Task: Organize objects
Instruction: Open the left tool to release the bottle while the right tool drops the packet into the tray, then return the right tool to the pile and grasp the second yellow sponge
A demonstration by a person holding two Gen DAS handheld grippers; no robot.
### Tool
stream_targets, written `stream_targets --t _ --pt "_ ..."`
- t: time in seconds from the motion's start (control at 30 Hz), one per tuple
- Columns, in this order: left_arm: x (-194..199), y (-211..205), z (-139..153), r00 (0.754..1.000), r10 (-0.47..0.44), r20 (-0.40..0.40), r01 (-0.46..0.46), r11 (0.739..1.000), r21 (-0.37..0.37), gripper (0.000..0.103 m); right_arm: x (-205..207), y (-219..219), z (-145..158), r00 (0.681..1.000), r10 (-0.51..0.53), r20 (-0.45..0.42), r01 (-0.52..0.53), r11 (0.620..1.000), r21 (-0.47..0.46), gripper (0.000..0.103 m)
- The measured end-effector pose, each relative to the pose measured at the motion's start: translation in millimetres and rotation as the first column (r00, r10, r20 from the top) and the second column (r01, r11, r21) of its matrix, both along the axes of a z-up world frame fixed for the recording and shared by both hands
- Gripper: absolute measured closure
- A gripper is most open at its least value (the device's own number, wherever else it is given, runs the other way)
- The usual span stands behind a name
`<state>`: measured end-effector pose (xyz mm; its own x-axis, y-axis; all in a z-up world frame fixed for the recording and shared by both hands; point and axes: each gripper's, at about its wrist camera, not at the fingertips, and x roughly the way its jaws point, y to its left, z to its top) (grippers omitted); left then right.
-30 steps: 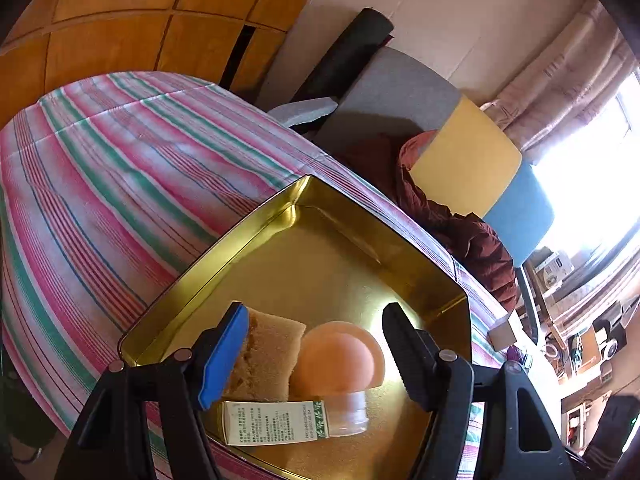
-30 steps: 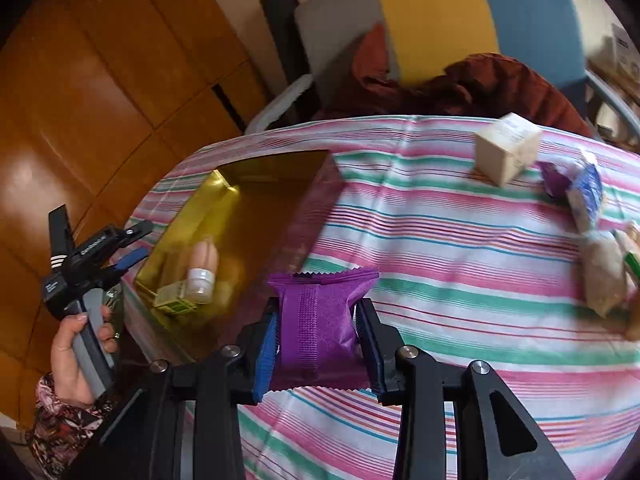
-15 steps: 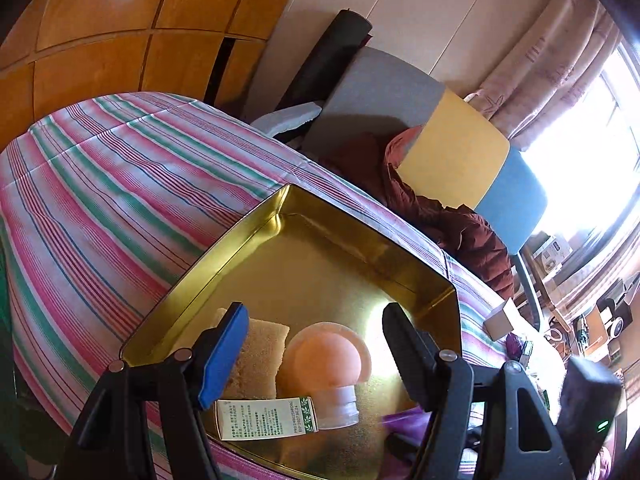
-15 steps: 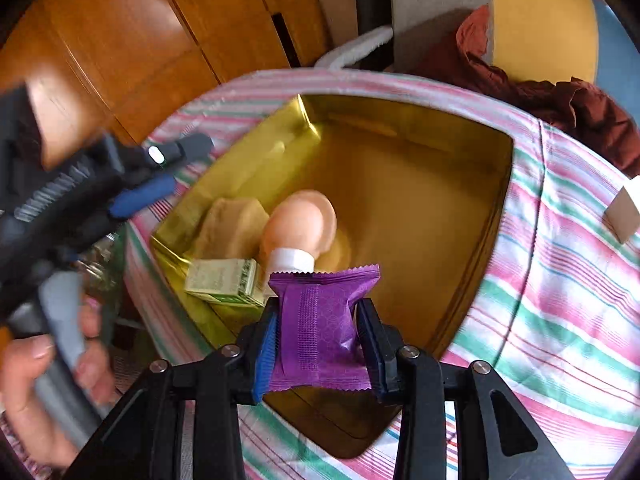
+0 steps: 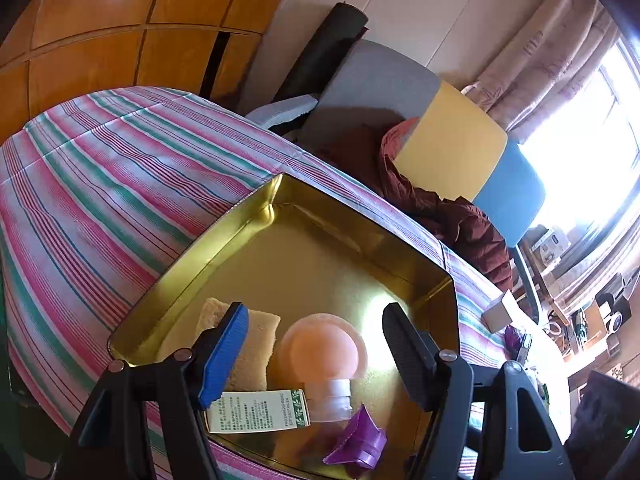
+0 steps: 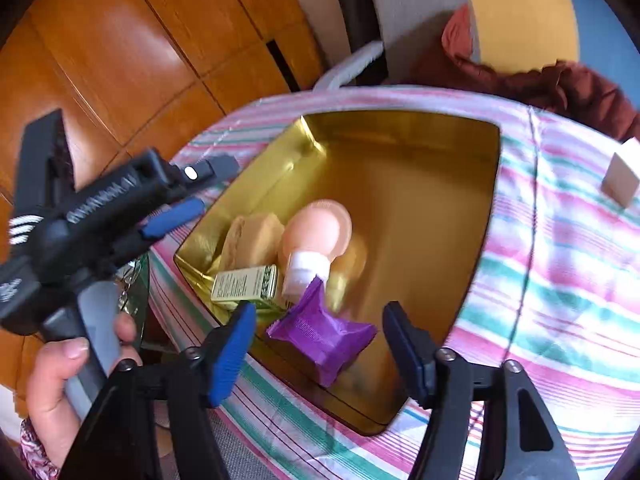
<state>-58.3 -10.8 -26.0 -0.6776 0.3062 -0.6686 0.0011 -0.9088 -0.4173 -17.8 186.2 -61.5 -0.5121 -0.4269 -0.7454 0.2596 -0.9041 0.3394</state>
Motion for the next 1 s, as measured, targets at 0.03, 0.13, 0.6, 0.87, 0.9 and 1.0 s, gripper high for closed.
stream_targets --t 0.03,0.13,0.6,0.87,0.9,1.0 --pt "1 1 0 1.000 -0.003 0.000 0.003 1.000 -0.001 0.033 1 2 1 1.000 -0.004 -0.007 0.005 1.000 0.011 0.034" --pt "2 5 -1 1.000 -0.013 0.003 0.013 1.000 -0.006 0.033 5 8 5 1.000 -0.025 -0.016 0.025 0.999 0.034 0.033" --pt "20 61 1 0.977 -0.214 -0.020 0.213 0.976 -0.044 0.033 23 109 -17 0.955 -0.274 0.117 0.243 0.944 0.223 0.029" --pt "46 114 1 0.910 -0.414 -0.031 0.411 0.909 -0.063 0.033 43 196 -35 0.901 -0.392 0.186 0.333 0.900 0.282 0.028" --pt "48 121 1 0.901 -0.432 -0.030 0.430 0.901 -0.064 0.033 47 208 -36 0.892 -0.409 0.193 0.347 0.893 0.288 0.028" --pt "60 137 0 0.872 -0.489 -0.023 0.488 0.871 -0.055 0.033 57 243 -34 0.864 -0.467 0.188 0.400 0.863 0.308 0.027"
